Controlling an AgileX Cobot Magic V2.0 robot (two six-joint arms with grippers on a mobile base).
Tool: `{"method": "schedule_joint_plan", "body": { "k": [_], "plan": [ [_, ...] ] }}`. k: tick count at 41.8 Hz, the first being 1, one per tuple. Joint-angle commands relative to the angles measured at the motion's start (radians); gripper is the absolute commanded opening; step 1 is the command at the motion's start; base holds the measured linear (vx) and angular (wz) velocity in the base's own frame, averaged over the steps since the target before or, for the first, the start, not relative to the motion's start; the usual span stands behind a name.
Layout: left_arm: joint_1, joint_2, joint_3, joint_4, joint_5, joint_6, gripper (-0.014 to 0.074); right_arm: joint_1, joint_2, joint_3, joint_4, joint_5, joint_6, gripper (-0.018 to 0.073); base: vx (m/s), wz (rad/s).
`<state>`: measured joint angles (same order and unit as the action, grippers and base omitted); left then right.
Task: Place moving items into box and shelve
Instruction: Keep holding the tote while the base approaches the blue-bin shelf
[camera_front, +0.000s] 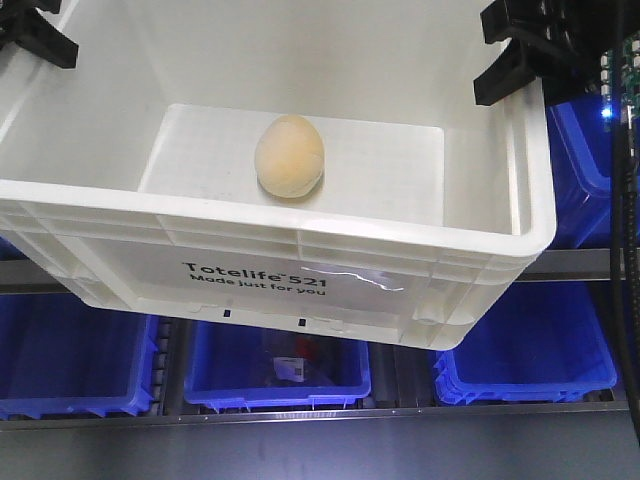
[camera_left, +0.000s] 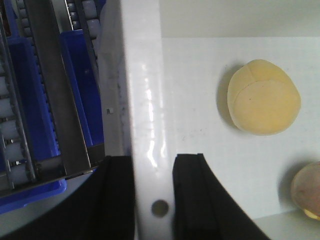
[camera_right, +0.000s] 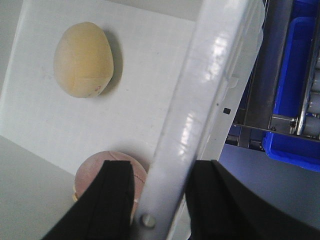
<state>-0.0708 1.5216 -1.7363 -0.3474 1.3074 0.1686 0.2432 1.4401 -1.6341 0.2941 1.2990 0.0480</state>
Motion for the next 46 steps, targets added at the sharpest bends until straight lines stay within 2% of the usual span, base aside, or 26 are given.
{"method": "schedule_joint_plan", "body": {
  "k": [1, 46],
  "plan": [
    [-0.022, -0.051, -0.046, -0.196, -0.052, -0.001, 0.0000, 0.017, -0.046, -0.044, 0.203, -0.071, -0.038, 0.0000, 0.14, -0.04],
    [-0.022, -0.051, -0.046, -0.196, -0.052, -0.001, 0.0000, 0.017, -0.046, -0.044, 0.203, -0.071, -0.038, 0.0000, 0.03, 0.00]
  ]
}}
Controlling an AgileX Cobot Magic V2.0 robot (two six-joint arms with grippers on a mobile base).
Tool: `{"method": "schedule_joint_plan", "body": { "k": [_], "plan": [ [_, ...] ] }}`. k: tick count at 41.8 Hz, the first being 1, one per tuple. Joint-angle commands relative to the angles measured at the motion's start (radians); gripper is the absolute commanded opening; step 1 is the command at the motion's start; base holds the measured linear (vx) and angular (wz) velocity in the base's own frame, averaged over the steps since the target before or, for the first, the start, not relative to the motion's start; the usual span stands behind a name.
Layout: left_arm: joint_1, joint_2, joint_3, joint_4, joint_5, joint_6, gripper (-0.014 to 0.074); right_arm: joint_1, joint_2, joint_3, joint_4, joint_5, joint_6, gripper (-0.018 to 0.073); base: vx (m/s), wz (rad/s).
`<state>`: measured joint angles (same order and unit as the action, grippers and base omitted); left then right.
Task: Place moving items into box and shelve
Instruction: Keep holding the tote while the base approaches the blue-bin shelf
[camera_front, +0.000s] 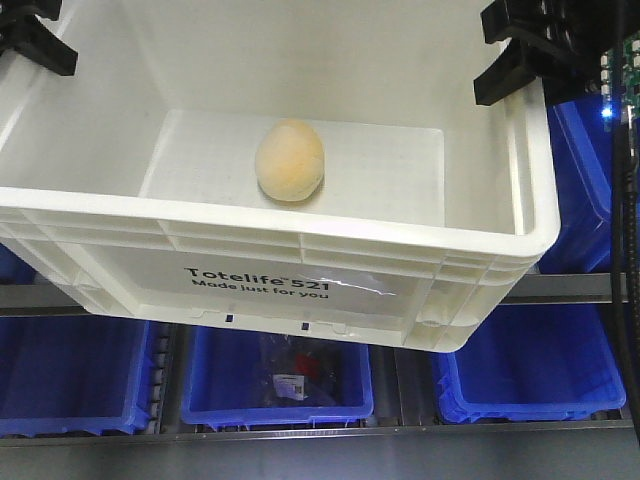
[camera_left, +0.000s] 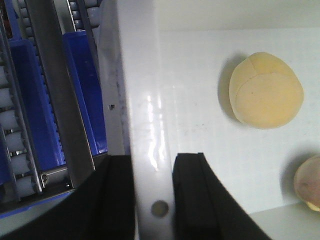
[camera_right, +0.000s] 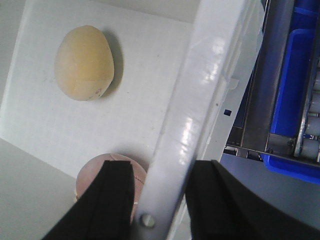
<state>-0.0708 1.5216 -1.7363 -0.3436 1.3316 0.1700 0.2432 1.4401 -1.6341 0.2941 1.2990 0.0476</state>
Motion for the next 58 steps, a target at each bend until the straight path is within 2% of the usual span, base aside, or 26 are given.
{"method": "schedule_joint_plan", "body": {
  "k": [1, 53, 58],
  "plan": [
    [-0.022, -0.051, -0.046, -0.200, -0.076, -0.003, 0.0000, 0.017, -0.046, -0.044, 0.203, -0.071, -0.038, 0.0000, 0.00, 0.00],
    [-0.022, -0.050, -0.043, -0.216, -0.076, -0.012, 0.0000, 0.017, -0.046, -0.044, 0.203, -0.069, -0.039, 0.0000, 0.00, 0.00],
    [-0.022, -0.050, 0.013, -0.215, -0.076, -0.013, 0.0000, 0.017, -0.025, -0.044, 0.203, -0.069, -0.039, 0.0000, 0.00, 0.00]
  ]
}}
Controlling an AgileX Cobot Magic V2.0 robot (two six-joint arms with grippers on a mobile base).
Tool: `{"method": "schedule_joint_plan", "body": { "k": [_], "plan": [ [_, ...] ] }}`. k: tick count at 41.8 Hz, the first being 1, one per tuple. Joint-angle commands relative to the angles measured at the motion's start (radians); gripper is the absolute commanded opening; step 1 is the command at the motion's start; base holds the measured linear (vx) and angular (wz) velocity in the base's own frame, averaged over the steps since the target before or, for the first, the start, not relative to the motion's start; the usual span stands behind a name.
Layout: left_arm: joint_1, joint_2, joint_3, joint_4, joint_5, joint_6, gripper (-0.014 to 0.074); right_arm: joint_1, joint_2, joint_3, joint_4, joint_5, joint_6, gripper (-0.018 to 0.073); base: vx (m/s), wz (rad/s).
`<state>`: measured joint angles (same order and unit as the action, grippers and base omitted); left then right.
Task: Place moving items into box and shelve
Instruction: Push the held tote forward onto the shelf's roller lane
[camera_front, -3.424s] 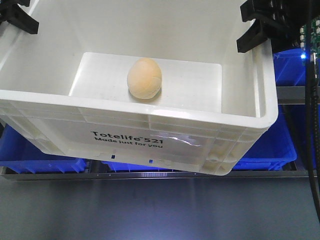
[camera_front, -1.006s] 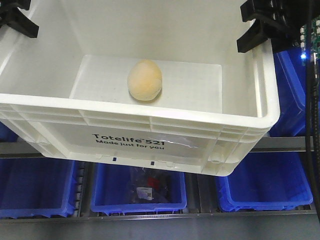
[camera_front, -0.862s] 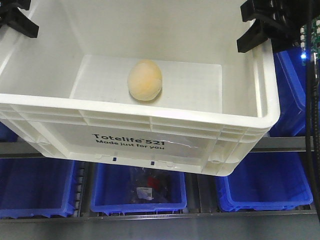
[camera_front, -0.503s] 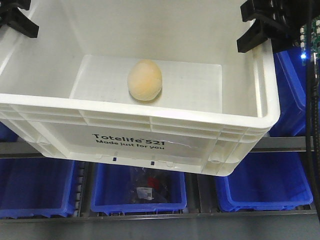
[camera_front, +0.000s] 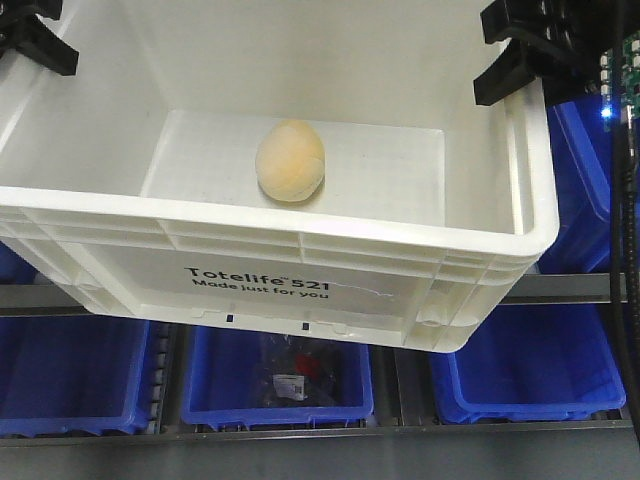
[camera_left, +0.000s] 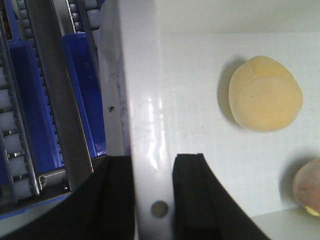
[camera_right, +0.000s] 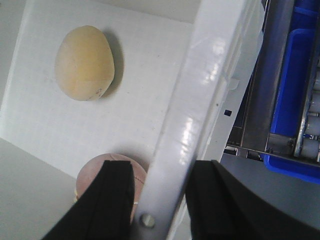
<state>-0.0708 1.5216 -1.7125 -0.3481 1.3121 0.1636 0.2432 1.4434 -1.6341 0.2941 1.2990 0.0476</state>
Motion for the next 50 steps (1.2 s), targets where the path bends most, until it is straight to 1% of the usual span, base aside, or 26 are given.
{"method": "schedule_joint_plan", "body": {
  "k": [1, 10, 24, 25, 40, 50],
  "plan": [
    [-0.022, -0.050, -0.002, -0.210, -0.056, -0.003, 0.0000, 0.017, -0.027, -0.044, 0.203, -0.069, -0.039, 0.0000, 0.00, 0.00],
    [-0.022, -0.044, 0.039, -0.200, -0.060, 0.032, 0.0000, 0.017, -0.005, -0.044, 0.202, -0.079, -0.041, 0.0000, 0.00, 0.00],
    [-0.022, -0.039, 0.046, -0.195, -0.145, 0.040, 0.0000, 0.017, 0.037, -0.044, 0.193, -0.119, -0.048, 0.0000, 0.00, 0.00],
    [-0.022, 0.005, 0.046, -0.196, -0.155, 0.041, 0.0000, 0.017, 0.077, -0.044, 0.189, -0.162, -0.060, 0.0000, 0.00, 0.00],
    [-0.022, 0.054, 0.046, -0.204, -0.181, 0.086, 0.0000, 0.017, 0.114, -0.044, 0.188, -0.234, -0.095, 0.0000, 0.00, 0.00],
    [-0.022, 0.059, 0.046, -0.203, -0.247, 0.102, 0.0000, 0.017, 0.125, -0.044, 0.185, -0.313, -0.128, 0.0000, 0.00, 0.00]
  ]
}}
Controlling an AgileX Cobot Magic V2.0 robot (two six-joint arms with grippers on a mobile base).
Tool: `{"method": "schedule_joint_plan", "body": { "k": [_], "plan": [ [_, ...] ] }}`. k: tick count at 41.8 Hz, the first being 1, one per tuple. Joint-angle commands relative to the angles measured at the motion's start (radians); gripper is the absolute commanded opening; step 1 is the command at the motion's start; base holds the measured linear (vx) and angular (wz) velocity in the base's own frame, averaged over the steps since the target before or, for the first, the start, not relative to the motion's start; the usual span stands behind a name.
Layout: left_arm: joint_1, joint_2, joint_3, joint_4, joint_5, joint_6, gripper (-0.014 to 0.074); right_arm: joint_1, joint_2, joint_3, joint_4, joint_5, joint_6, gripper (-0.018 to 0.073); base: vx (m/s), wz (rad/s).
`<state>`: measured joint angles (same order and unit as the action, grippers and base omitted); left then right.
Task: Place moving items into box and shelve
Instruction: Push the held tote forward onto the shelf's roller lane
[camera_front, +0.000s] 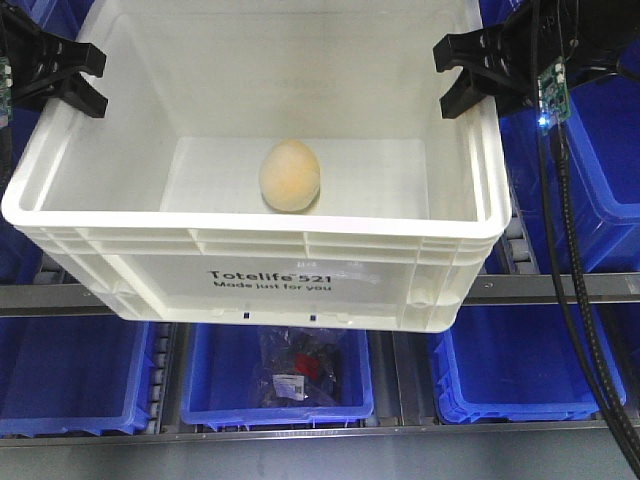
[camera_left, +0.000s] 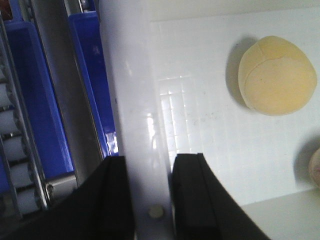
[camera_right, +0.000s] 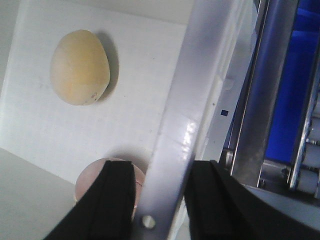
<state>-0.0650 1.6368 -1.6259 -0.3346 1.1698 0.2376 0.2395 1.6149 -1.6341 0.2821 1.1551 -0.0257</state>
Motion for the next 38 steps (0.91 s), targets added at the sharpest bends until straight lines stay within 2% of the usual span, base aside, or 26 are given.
{"method": "schedule_joint_plan", "body": {
  "k": [1, 3, 4, 6, 32, 33, 34, 38],
  "plan": [
    [-0.027, -0.056, -0.041, -0.217, -0.110, 0.034, 0.0000, 0.021, -0.047, -0.044, 0.197, -0.174, -0.057, 0.0000, 0.00, 0.00],
    [-0.027, -0.056, -0.041, -0.217, -0.123, 0.044, 0.0000, 0.021, -0.043, -0.044, 0.196, -0.183, -0.065, 0.0000, 0.00, 0.00],
    [-0.027, -0.056, -0.041, -0.217, -0.182, 0.069, 0.0000, 0.021, -0.035, -0.044, 0.167, -0.237, -0.078, 0.0000, 0.00, 0.00],
    [-0.027, -0.056, -0.041, -0.217, -0.190, 0.069, 0.0000, 0.021, -0.032, -0.044, 0.160, -0.247, -0.078, 0.0000, 0.00, 0.00],
    [-0.027, -0.024, -0.041, -0.223, -0.205, 0.092, 0.0000, 0.021, 0.009, -0.044, 0.139, -0.343, -0.101, 0.0000, 0.00, 0.00],
    [-0.027, -0.021, -0.041, -0.228, -0.202, 0.092, 0.0000, 0.021, 0.010, -0.044, 0.136, -0.347, -0.101, 0.0000, 0.00, 0.00],
    [-0.027, 0.003, -0.041, -0.251, -0.225, 0.108, 0.0000, 0.021, 0.011, -0.044, 0.092, -0.386, -0.101, 0.0000, 0.00, 0.00],
    [-0.027, 0.007, -0.041, -0.251, -0.238, 0.115, 0.0000, 0.021, 0.011, -0.044, 0.073, -0.402, -0.101, 0.0000, 0.00, 0.00]
  ]
}}
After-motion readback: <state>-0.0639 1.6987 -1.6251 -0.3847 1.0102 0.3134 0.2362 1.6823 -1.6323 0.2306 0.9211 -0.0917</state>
